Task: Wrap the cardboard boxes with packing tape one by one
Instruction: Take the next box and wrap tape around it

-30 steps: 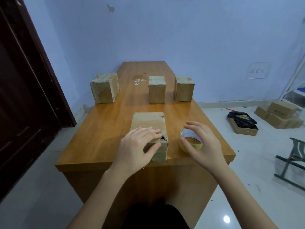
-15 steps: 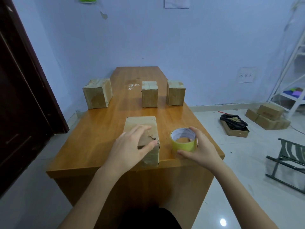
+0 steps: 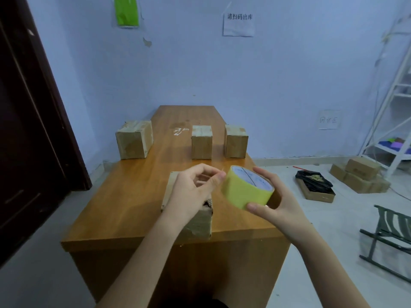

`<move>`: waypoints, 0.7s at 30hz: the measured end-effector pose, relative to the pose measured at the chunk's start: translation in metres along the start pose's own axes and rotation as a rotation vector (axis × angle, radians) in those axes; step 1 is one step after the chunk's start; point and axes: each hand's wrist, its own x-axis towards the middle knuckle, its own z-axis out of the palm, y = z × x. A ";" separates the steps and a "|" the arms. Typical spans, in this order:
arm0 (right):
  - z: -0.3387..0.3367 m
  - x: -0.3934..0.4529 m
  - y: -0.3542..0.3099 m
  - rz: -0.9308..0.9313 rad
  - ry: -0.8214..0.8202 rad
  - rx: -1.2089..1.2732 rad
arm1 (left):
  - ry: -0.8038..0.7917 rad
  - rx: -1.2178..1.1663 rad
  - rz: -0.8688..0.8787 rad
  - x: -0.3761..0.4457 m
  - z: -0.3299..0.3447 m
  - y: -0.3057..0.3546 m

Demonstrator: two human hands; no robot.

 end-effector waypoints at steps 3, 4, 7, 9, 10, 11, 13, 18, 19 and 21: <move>0.007 -0.001 -0.001 0.002 0.014 -0.004 | 0.045 -0.021 0.025 -0.002 0.004 0.001; 0.010 -0.001 -0.001 0.006 0.026 -0.006 | 0.052 -0.023 0.027 -0.003 0.005 0.002; 0.019 -0.001 0.001 0.051 0.092 0.030 | 0.071 0.000 0.042 -0.004 0.008 0.000; 0.026 0.001 0.003 0.087 0.115 0.069 | 0.073 -0.002 0.040 -0.005 0.010 0.001; 0.029 0.002 0.004 0.092 0.118 0.100 | 0.078 -0.027 0.031 -0.005 0.012 0.002; 0.032 0.004 0.005 0.093 0.121 0.136 | 0.089 -0.058 0.015 -0.005 0.013 0.003; 0.036 0.005 0.006 0.104 0.137 0.179 | 0.116 -0.125 -0.035 -0.005 0.014 0.005; 0.050 0.005 0.004 -0.015 0.168 0.197 | 0.230 -0.173 -0.127 -0.002 0.015 -0.001; 0.054 0.006 0.002 -0.050 0.214 0.192 | 0.250 -0.133 -0.114 -0.001 0.014 -0.002; 0.060 0.008 -0.001 -0.100 0.312 0.183 | 0.271 -0.032 -0.071 -0.001 0.013 -0.004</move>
